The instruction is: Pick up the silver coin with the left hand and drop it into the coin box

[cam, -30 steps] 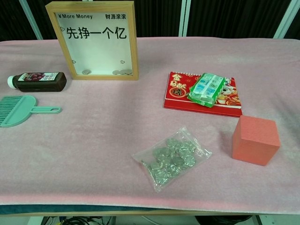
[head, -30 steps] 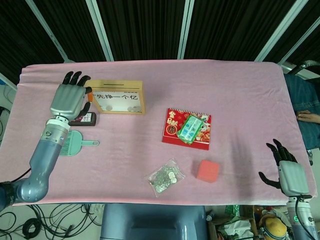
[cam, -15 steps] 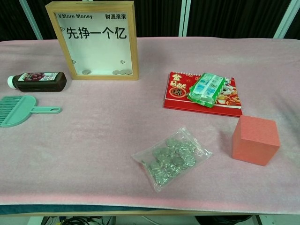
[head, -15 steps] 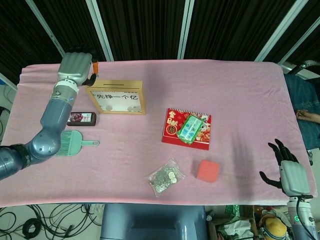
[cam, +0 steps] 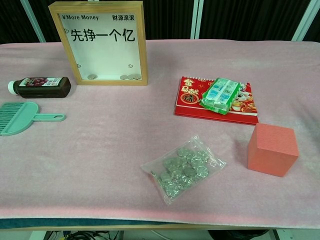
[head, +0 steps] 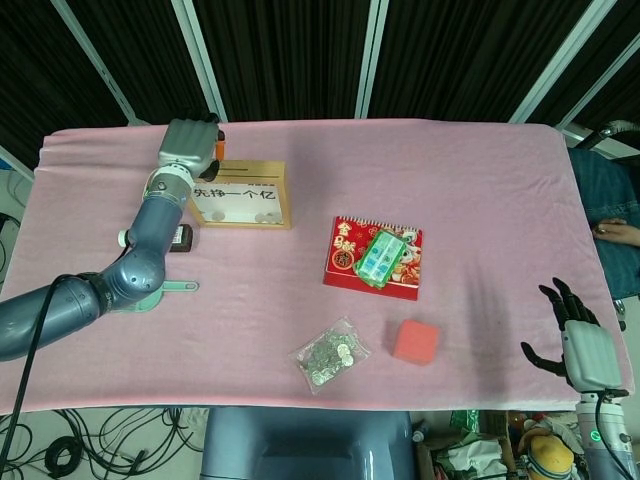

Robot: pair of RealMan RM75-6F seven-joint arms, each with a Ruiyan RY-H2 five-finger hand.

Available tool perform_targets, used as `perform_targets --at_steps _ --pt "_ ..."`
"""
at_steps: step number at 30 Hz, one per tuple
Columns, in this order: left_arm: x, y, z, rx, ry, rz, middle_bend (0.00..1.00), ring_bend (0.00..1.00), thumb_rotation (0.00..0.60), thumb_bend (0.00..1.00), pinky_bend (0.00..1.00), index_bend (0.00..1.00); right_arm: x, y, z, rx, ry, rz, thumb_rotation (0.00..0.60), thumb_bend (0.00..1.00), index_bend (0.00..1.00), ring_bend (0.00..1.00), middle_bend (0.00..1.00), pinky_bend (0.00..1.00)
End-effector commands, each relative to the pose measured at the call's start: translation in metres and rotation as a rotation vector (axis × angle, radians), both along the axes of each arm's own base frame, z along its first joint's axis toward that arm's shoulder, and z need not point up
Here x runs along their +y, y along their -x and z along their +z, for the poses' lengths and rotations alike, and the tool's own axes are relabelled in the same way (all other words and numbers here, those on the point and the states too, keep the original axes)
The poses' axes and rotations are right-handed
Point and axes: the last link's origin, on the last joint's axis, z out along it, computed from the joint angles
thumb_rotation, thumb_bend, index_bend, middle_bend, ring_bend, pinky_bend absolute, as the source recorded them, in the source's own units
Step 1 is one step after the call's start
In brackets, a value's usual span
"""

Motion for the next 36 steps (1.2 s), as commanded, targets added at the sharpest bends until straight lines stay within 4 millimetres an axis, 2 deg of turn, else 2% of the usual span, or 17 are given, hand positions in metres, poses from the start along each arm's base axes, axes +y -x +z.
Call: perform_targets --at_steps 1,24,27,31,36 --pt "0.001 0.001 -0.004 0.009 -0.005 0.003 0.13 0.00 0.600 0.46 0.00 0.61 0.000 0.000 0.000 0.000 -0.002 0.000 0.600 0.17 0.14 0.10 0.02 0.19" --pt "0.002 0.003 -0.016 0.018 0.002 -0.003 0.12 0.00 0.600 0.46 0.00 0.60 0.000 0.001 0.001 -0.003 -0.003 -0.006 0.600 0.17 0.14 0.10 0.02 0.19" --pt "0.001 0.005 -0.019 0.033 0.009 0.001 0.11 0.00 0.600 0.45 0.00 0.50 0.000 0.001 0.001 -0.004 -0.004 -0.007 0.600 0.17 0.14 0.10 0.02 0.19" --pt "0.000 0.007 -0.022 0.048 0.025 0.004 0.05 0.00 0.600 0.44 0.00 0.26 0.000 0.002 0.001 -0.006 -0.009 -0.018 0.600 0.17 0.14 0.10 0.02 0.19" --pt "-0.002 -0.002 -0.017 0.018 0.022 -0.011 0.03 0.00 0.600 0.44 0.00 0.13 0.000 0.002 0.001 -0.006 -0.010 -0.021 0.600 0.17 0.14 0.10 0.02 0.19"
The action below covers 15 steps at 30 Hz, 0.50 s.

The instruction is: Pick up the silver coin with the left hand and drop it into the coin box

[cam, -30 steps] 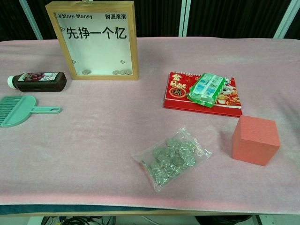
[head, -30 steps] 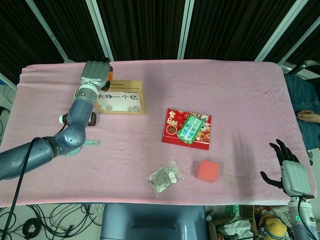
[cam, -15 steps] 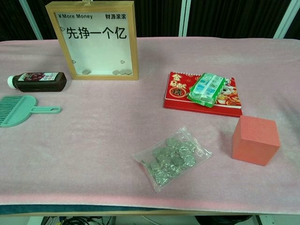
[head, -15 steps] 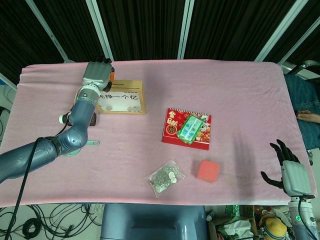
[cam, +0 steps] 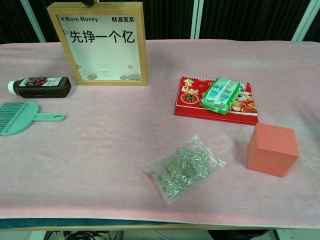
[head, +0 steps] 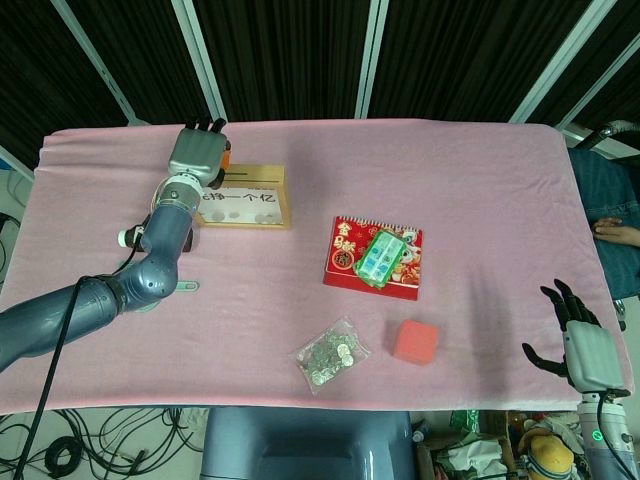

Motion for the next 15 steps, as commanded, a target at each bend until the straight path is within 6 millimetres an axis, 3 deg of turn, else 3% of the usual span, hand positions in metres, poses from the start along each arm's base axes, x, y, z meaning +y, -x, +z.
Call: perform_targets --at_steps 1,5,10,15 --pt "-0.002 -0.007 0.007 -0.025 -0.008 -0.014 0.03 0.00 0.600 0.44 0.00 0.12 0.000 0.000 0.000 -0.001 -0.002 0.000 0.600 0.17 0.14 0.10 0.02 0.19" --pt "-0.010 -0.020 0.031 -0.082 -0.068 -0.060 0.03 0.00 0.600 0.43 0.00 0.11 0.000 0.000 -0.001 -0.001 -0.004 0.001 0.600 0.17 0.14 0.10 0.02 0.19" --pt "-0.032 -0.018 0.061 -0.100 -0.142 -0.098 0.02 0.00 0.600 0.43 0.00 0.10 -0.002 0.001 0.000 -0.002 0.000 -0.003 0.600 0.17 0.14 0.10 0.02 0.19" --pt "-0.083 0.006 0.095 -0.095 -0.173 -0.118 0.02 0.00 0.600 0.39 0.00 0.07 -0.002 0.000 0.000 0.007 0.002 0.008 0.600 0.17 0.14 0.10 0.02 0.19"
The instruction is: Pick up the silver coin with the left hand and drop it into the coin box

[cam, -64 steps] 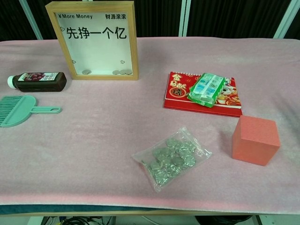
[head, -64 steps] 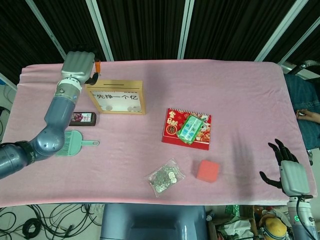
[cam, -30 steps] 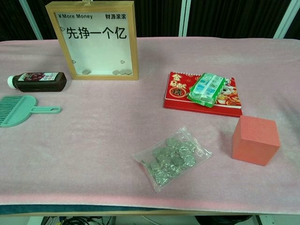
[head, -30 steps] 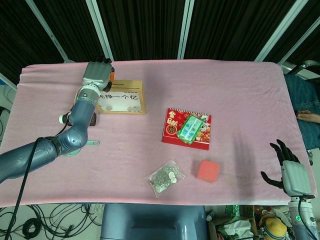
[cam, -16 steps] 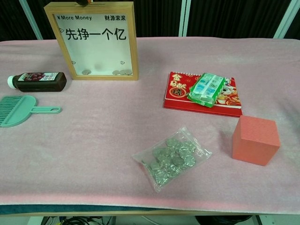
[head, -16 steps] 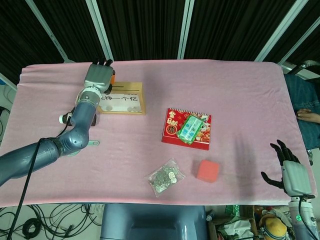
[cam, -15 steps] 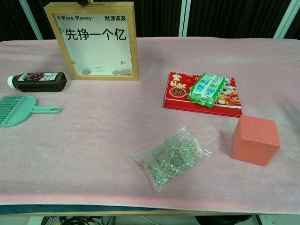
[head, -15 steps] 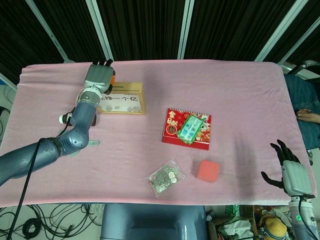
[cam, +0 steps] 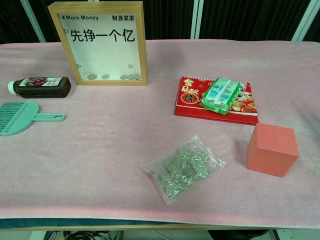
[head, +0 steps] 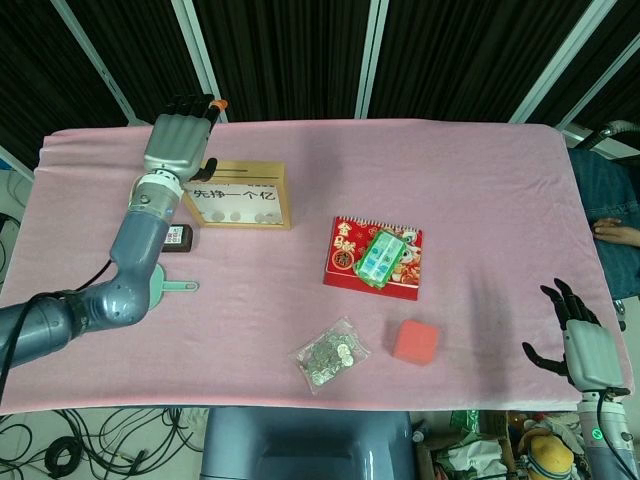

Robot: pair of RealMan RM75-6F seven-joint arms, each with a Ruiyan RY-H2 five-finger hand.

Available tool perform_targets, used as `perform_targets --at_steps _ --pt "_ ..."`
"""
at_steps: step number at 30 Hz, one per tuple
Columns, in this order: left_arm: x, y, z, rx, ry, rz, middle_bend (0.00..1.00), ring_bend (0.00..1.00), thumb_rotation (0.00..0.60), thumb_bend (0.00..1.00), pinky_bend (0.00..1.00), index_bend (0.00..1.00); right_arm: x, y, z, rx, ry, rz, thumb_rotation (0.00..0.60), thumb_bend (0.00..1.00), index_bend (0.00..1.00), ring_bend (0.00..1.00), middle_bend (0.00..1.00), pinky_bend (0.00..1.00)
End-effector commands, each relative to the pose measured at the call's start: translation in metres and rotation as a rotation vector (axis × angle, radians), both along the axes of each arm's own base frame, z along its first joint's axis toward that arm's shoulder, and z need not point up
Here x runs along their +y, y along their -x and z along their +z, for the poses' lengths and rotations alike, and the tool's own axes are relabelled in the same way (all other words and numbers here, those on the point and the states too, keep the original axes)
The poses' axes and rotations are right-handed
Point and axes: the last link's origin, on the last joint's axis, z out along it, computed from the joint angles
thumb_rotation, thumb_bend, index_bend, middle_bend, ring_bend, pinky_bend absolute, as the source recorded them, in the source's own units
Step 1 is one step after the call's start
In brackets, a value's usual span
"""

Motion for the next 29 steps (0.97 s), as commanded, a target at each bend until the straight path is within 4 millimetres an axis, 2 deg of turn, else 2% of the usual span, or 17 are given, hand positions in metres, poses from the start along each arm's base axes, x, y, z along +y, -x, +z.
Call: perform_targets --at_steps 1,2,3,5,8,10,13,15,20,29 --pt "-0.050 0.026 0.042 -0.011 -0.073 -0.023 0.02 0.00 0.600 0.39 0.00 0.06 0.000 -0.001 0.000 0.006 0.002 0.009 0.600 0.17 0.14 0.10 0.02 0.19" --pt "-0.075 0.050 0.052 -0.020 -0.097 0.011 0.02 0.00 0.600 0.39 0.00 0.04 -0.001 -0.002 0.000 0.015 0.005 0.024 0.600 0.17 0.14 0.10 0.02 0.19" --pt "-0.102 0.067 0.057 -0.035 -0.113 0.018 0.02 0.00 0.600 0.39 0.00 0.04 -0.001 -0.003 0.000 0.019 0.008 0.034 0.600 0.17 0.14 0.10 0.02 0.19" --pt "-0.142 0.095 0.061 -0.057 -0.123 0.019 0.02 0.00 0.600 0.38 0.00 0.03 -0.001 -0.004 0.001 0.028 0.014 0.054 0.600 0.17 0.14 0.10 0.02 0.19" --pt "-0.179 0.127 0.058 -0.084 -0.113 0.024 0.02 0.00 0.600 0.38 0.00 0.03 -0.001 -0.005 0.002 0.042 0.024 0.076 0.600 0.17 0.13 0.10 0.02 0.19" --pt "-0.213 0.159 0.048 -0.108 -0.085 0.044 0.02 0.00 0.600 0.38 0.00 0.03 -0.002 -0.006 0.003 0.066 0.035 0.102 0.600 0.17 0.13 0.10 0.02 0.19" --pt "-0.243 0.195 0.032 -0.132 -0.058 0.055 0.02 0.00 0.600 0.38 0.00 0.04 -0.001 -0.008 0.002 0.079 0.042 0.124 0.600 0.17 0.12 0.10 0.02 0.19" --pt "-0.254 0.210 0.024 -0.145 -0.058 0.063 0.02 0.00 0.600 0.38 0.00 0.04 0.000 -0.009 0.003 0.084 0.046 0.138 0.600 0.17 0.12 0.10 0.02 0.19" --pt "-0.268 0.231 0.012 -0.181 -0.092 0.054 0.02 0.00 0.600 0.38 0.00 0.03 0.001 -0.013 0.004 0.089 0.057 0.170 0.600 0.17 0.12 0.10 0.02 0.19" --pt "-0.272 0.241 0.008 -0.204 -0.098 0.048 0.02 0.00 0.600 0.38 0.00 0.04 0.003 -0.014 0.001 0.096 0.053 0.186 0.600 0.17 0.12 0.10 0.02 0.19"
